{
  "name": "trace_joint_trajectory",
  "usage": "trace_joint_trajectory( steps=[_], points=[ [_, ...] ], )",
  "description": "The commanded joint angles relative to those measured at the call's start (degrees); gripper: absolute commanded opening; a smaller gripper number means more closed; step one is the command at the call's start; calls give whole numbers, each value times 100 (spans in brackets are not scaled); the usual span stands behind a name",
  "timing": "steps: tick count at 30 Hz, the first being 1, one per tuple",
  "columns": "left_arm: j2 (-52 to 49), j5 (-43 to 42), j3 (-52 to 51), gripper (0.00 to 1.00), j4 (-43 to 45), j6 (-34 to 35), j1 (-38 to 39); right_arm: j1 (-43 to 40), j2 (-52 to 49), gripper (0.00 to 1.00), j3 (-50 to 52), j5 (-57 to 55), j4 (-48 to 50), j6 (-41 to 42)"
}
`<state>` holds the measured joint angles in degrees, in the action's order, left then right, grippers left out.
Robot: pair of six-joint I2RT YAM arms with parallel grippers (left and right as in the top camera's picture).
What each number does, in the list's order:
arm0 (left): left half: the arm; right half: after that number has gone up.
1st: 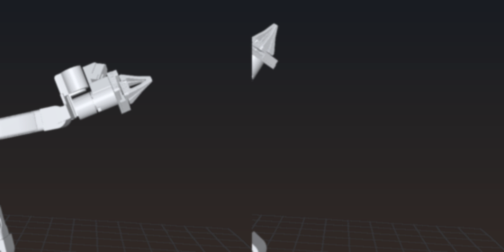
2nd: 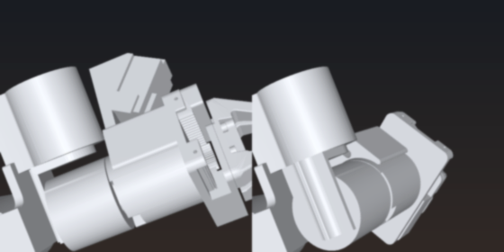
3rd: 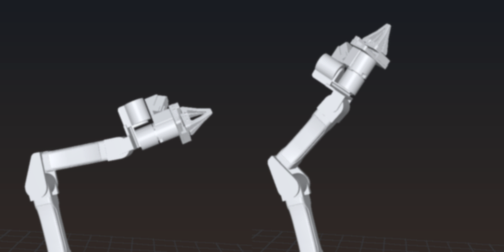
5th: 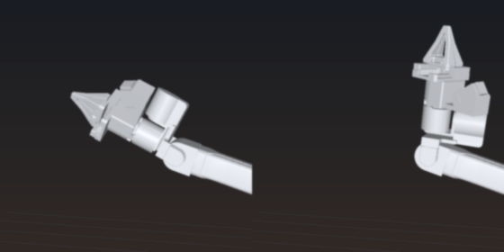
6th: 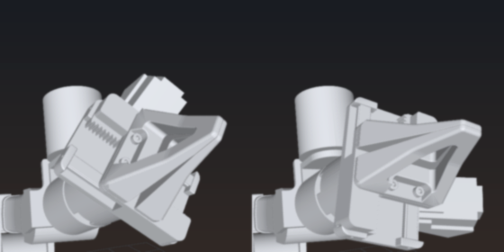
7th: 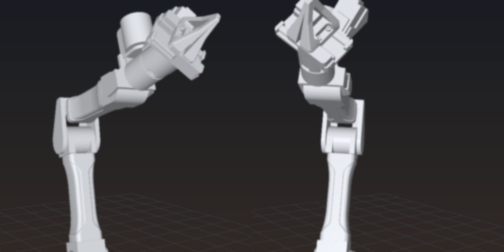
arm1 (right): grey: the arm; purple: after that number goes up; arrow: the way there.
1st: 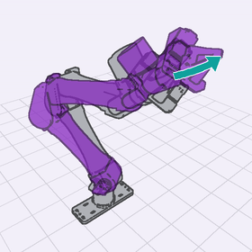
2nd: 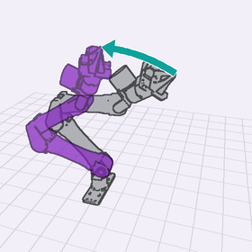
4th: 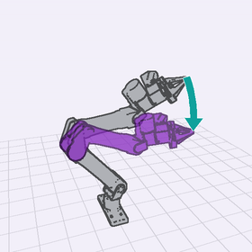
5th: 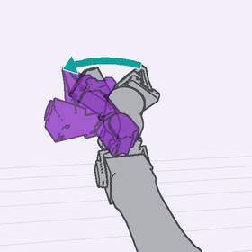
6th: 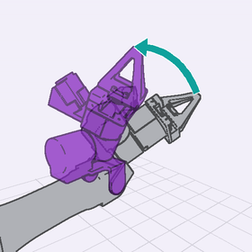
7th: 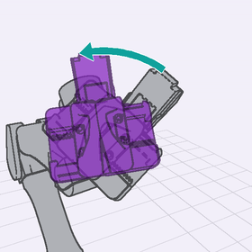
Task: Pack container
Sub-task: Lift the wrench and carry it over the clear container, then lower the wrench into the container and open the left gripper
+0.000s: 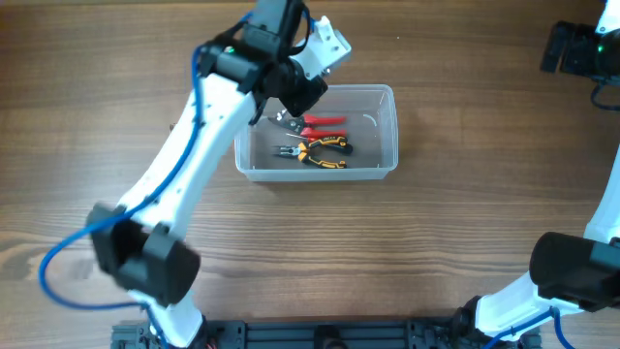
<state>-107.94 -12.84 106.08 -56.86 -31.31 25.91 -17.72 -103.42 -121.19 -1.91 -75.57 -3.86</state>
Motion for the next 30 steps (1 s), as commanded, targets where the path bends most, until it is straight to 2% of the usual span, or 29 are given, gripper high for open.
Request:
trace_joint_trajectory(
  steps=[1,11,27,30],
  points=[
    [-625,-282,66,4,203,-299,-9,17,55,100,9,46,17,101],
    [-1440,-625,66,4,50,-297,24,17,55,100,9,46,15,101],
    [-1480,-1075,63,4,-619,-315,35,17,55,100,9,46,17,101],
    [-1480,-1095,63,4,-785,-581,37,17,55,100,9,46,17,103]
  ],
)
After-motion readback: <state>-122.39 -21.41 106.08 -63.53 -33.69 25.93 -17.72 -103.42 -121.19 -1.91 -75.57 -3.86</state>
